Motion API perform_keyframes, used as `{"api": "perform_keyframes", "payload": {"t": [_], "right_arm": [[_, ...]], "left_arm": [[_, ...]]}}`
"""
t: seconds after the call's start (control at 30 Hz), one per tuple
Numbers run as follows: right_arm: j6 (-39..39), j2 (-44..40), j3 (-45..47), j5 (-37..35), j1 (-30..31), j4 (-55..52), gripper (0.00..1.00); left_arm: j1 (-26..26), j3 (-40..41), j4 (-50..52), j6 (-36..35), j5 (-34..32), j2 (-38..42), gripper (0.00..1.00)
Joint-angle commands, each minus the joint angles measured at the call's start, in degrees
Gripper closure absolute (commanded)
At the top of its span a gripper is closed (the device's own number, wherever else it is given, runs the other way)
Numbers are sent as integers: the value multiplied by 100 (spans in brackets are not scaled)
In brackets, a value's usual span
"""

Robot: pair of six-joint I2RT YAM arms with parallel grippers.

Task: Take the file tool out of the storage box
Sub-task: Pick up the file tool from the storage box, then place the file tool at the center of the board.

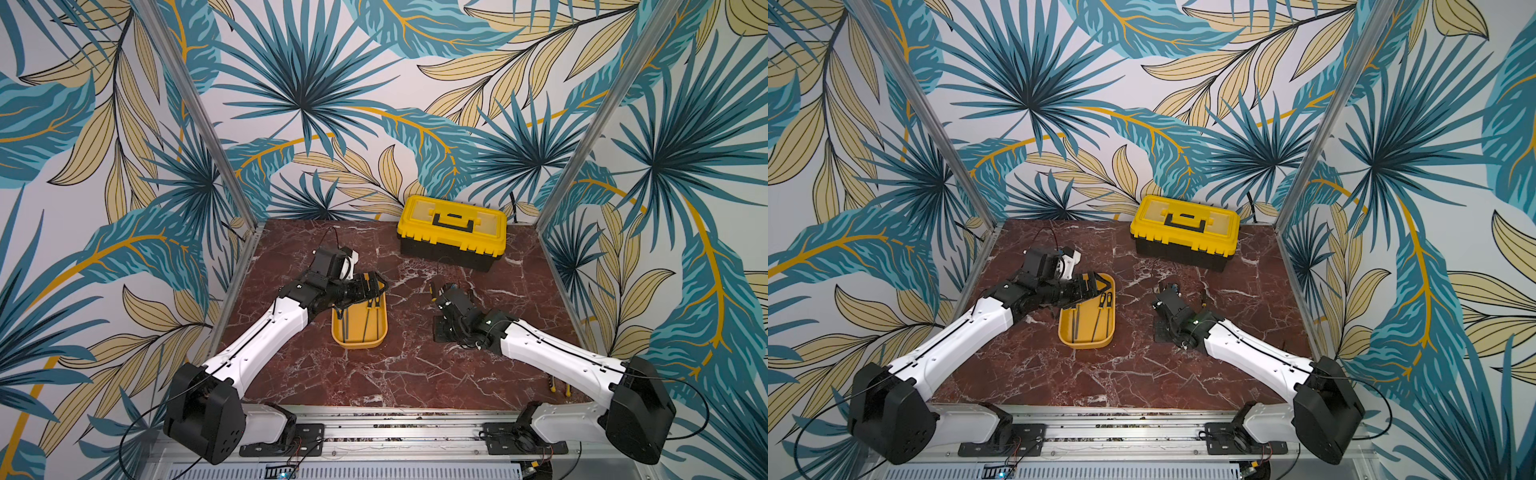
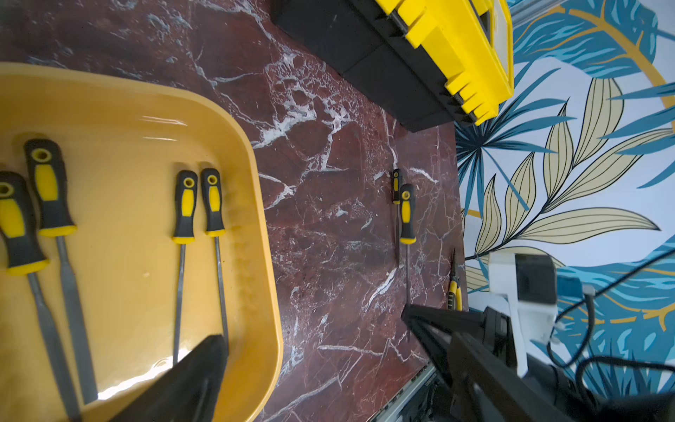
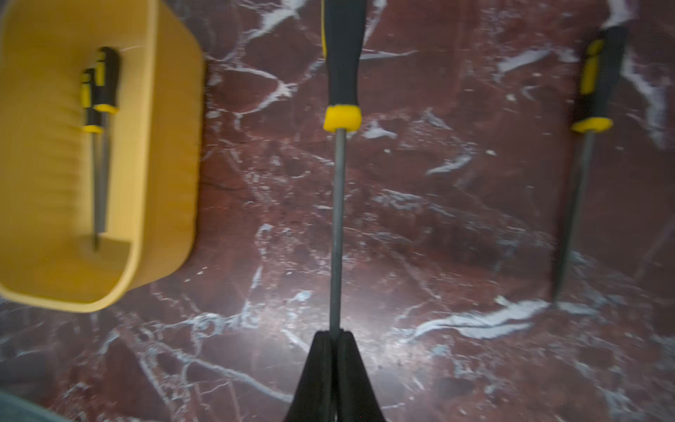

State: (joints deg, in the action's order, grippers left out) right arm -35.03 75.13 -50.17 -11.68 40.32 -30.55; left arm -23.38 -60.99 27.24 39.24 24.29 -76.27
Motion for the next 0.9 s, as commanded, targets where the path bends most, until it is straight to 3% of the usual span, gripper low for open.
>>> {"api": "perform_keyframes", "payload": {"t": [0.0, 0.4, 0.87], "right_arm": [[236, -96, 242, -513, -258, -420, 100], [791, 588, 268, -623, -1150, -328, 100], [1068, 1245, 34, -413, -1359, -117, 100]], "left_arm": [[36, -198, 391, -450, -27, 279, 0], [27, 95, 493, -476, -181, 666, 0], [24, 369, 471, -462, -298, 701, 0]]}}
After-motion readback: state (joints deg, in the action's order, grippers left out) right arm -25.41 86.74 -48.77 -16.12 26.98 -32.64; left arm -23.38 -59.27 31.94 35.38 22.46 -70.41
